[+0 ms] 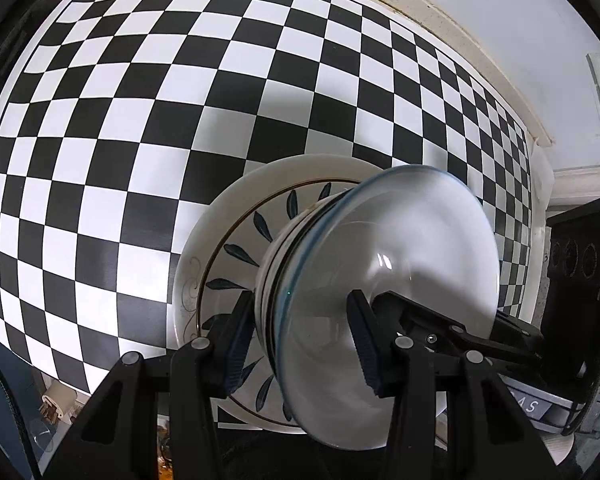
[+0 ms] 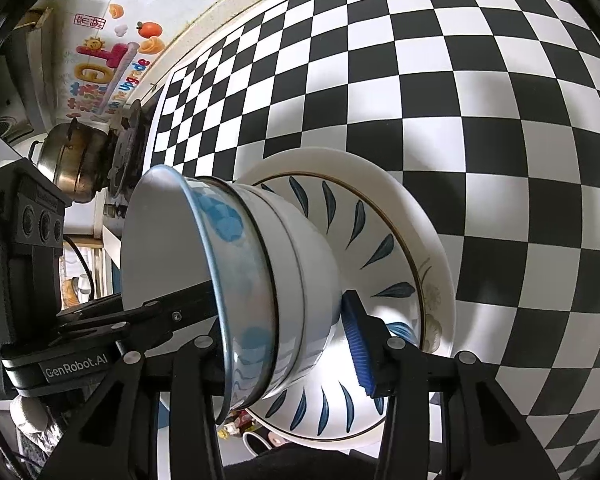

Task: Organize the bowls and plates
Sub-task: 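Carry the bowl stack over the plate stack and lower it onto the plates, then open both grippers and raise them away from the stacked dishes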

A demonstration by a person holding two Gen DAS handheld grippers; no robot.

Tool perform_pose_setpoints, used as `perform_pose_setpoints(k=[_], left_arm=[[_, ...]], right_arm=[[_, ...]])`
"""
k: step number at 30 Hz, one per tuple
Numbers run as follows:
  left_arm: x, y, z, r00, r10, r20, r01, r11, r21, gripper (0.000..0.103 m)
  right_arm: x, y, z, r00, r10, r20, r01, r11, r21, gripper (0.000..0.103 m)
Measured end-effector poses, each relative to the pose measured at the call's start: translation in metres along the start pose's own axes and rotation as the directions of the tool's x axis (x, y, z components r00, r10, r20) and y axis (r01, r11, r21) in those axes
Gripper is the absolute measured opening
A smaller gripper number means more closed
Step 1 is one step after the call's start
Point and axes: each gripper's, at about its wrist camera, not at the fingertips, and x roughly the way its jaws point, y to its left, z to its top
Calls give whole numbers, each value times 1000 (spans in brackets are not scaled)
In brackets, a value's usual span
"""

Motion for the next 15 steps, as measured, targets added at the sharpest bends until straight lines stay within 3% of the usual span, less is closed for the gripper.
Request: perform_pose_setpoints(k=[9, 15], left_arm=[[-20, -6, -5, 995, 74, 67, -76, 996, 34, 43], [-57, -13, -19, 968, 170, 184, -182, 982, 51, 45]], right_arm=[[-7, 5, -2, 999, -32, 13, 33, 999, -13, 46], [-47, 21, -11, 987, -119, 107, 126, 990, -61, 46]])
